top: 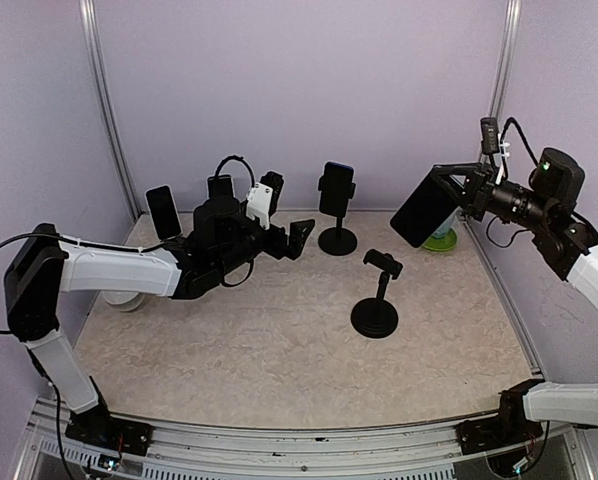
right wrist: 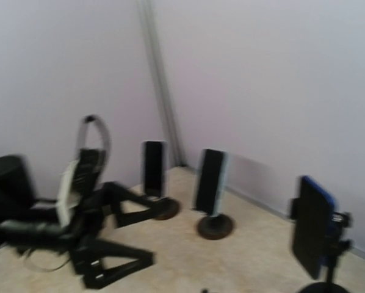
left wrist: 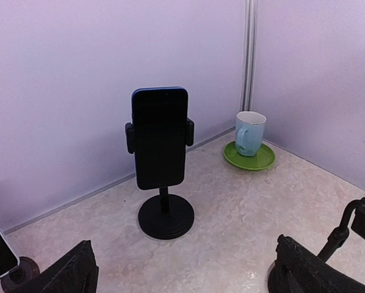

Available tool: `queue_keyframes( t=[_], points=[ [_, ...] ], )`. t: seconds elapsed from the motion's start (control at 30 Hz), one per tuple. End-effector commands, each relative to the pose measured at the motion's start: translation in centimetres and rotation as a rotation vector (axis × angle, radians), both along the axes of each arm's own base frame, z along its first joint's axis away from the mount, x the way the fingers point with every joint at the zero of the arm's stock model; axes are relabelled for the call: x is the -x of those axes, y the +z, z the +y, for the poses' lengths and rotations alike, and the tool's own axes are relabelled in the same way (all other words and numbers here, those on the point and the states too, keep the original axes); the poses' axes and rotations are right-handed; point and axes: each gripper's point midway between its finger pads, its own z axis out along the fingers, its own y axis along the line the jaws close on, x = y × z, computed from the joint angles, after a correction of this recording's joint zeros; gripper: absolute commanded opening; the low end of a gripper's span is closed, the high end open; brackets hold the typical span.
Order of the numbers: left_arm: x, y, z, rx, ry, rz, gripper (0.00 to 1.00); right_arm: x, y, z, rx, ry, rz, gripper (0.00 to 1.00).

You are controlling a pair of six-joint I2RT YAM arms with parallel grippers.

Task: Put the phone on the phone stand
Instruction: Pick up the phone stand from the center of the board.

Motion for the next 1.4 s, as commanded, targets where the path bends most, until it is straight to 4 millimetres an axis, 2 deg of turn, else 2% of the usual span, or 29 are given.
queue_keyframes(
  t=[0.0, 0.1, 0.23, 0.3, 0.4, 0.47, 0.63, 0.77, 1.0, 1.37],
  points=[
    [2.0, -0.2, -2.2, -0.032, -0.188, -0.008, 0.99, 1.9, 2.0, 1.2, 0.002, 0.144, -0.099, 0.00],
    [2.9, -0.4, -3.2, -0.040, -0.277, -0.017, 0.99, 2.0, 1.6, 1.6, 0.003, 0.192, -0.071, 0.00],
    [5.5, -0.2, -4.9, -0.044, -0.511, -0.035, 0.99, 3.0, 1.5, 1.8, 0.000, 0.226, -0.065, 0.00],
    [6.0, 0.0, -5.8, -0.056, -0.587, -0.042, 0.99, 3.3, 1.4, 1.7, 0.000, 0.227, -0.065, 0.00],
    [6.4, -1.2, -7.2, -0.102, -0.683, -0.031, 0.99, 4.2, 1.1, 1.9, -0.004, 0.276, -0.053, 0.00],
    [6.3, -1.2, -8.0, -0.108, -0.722, -0.031, 0.97, 4.6, 0.9, 2.0, -0.011, 0.296, -0.041, 0.00],
    [6.3, -2.2, -9.7, -0.108, -0.833, 0.026, 0.92, 5.4, 1.1, 1.7, -0.018, 0.276, -0.049, 0.00],
    [7.1, -2.9, -10.8, -0.100, -0.942, 0.061, 0.90, 5.8, 1.0, 1.6, -0.020, 0.281, -0.044, 0.00],
    [8.1, -3.4, -12.1, -0.027, -1.075, 0.131, 0.85, 5.8, 0.3, 1.6, -0.023, 0.286, -0.022, 0.00],
    [8.4, -2.8, -14.1, 0.018, -1.119, 0.179, 0.71, 5.6, -0.1, 1.5, -0.021, 0.268, -0.008, 0.00]
  ],
)
